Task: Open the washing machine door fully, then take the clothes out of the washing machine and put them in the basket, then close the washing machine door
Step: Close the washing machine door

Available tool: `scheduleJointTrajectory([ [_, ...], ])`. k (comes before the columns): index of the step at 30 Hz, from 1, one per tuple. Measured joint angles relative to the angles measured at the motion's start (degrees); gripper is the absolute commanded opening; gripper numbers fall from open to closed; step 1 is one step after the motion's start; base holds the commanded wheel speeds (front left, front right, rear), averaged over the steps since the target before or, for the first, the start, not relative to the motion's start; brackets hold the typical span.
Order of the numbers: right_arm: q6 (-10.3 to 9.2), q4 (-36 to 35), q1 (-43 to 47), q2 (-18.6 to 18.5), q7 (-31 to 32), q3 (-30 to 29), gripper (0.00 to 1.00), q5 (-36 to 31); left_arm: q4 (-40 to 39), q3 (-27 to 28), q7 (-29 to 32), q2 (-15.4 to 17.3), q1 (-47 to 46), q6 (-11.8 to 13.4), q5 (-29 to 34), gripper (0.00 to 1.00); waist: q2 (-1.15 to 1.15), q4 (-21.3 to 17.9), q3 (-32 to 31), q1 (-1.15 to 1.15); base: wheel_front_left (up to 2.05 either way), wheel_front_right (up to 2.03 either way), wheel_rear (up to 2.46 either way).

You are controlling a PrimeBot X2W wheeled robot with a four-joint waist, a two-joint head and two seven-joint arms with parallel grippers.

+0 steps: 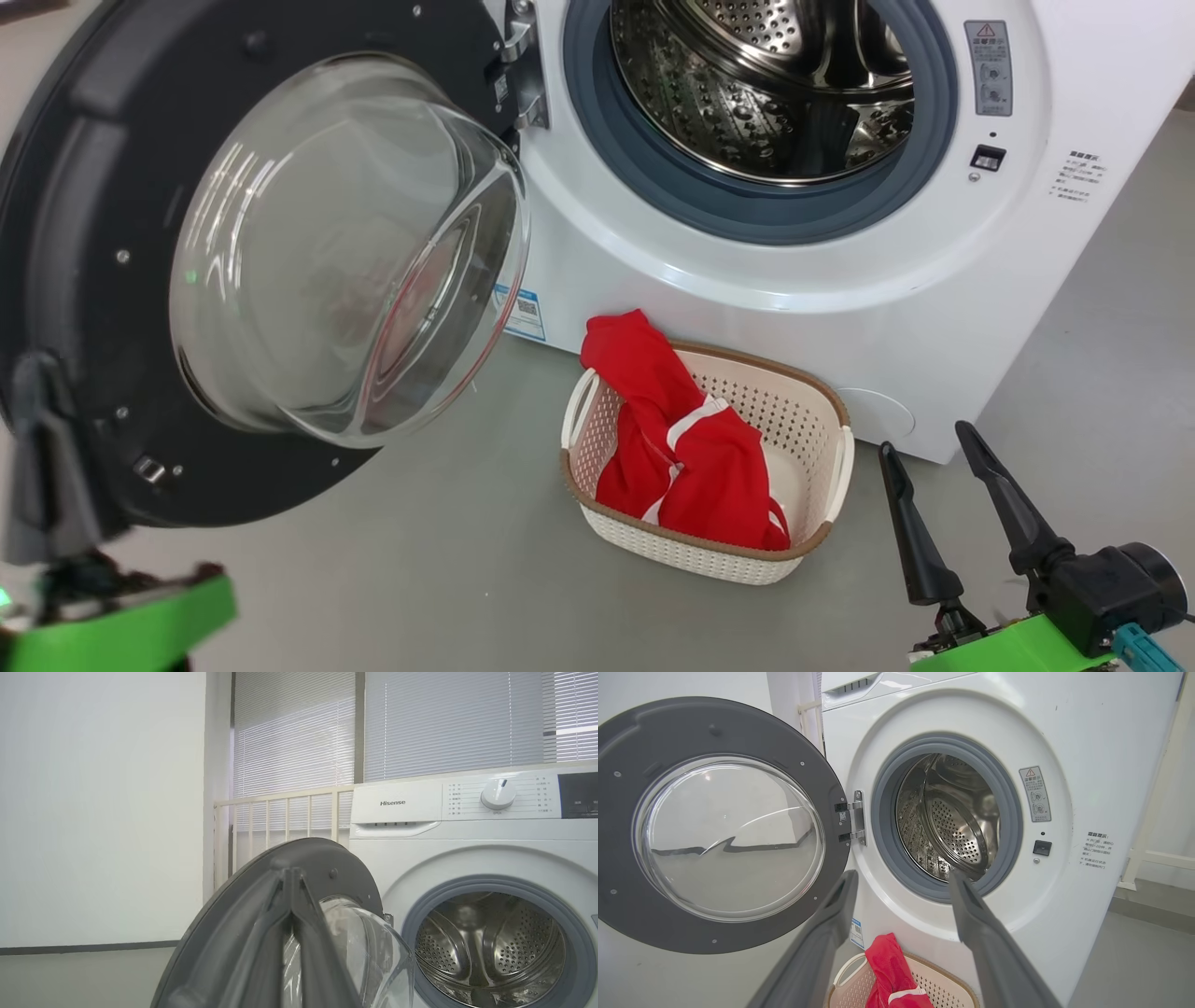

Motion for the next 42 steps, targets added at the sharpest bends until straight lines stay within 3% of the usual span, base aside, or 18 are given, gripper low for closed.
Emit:
scheduleJointTrajectory([
  [8, 0.00, 0.1, 0.1, 0.0, 0.0, 0.0, 1.00, 0.1, 4.9, 11.1, 0.0, -1.2, -9.0, -6.3, -10.8, 0.00, 0.00, -0.8, -0.9, 0.00, 0.00, 0.00, 0.00],
  [12, 0.00, 0.1, 0.4, 0.0, 0.0, 0.0, 1.00, 0.1, 11.5, 14.4, -0.1, 0.9, -14.9, -8.9, -13.4, 0.00, 0.00, -0.9, -1.2, 0.00, 0.00, 0.00, 0.00],
  [16, 0.00, 0.1, 1.3, 0.0, 0.0, 0.0, 1.00, 0.1, 20.8, 17.2, 2.7, 1.5, -21.1, -10.1, -21.0, 0.00, 0.00, -1.1, -1.4, 0.00, 0.00, 0.00, 0.00],
  [24, 0.00, 0.2, 1.3, 0.0, 0.0, 0.2, 1.00, 0.0, 39.0, 23.6, 13.4, 5.7, -35.3, -9.5, -34.4, 0.00, 0.00, -1.6, -0.7, 0.00, 0.00, 0.00, 0.00],
  [34, 0.00, 0.3, 1.2, 0.0, 0.0, 1.2, 1.00, -0.5, 56.8, 25.1, 31.4, 12.0, -43.4, -5.0, -40.9, 0.00, 0.00, -3.2, 0.3, 0.00, 0.00, 0.00, 0.00],
  [42, 0.00, 0.4, 1.2, 0.0, 0.0, 1.4, 1.00, -0.6, 62.7, 25.0, 38.9, 13.6, -44.9, -4.1, -43.2, 0.00, 0.00, -4.5, 0.8, 0.00, 0.00, 0.00, 0.00],
])
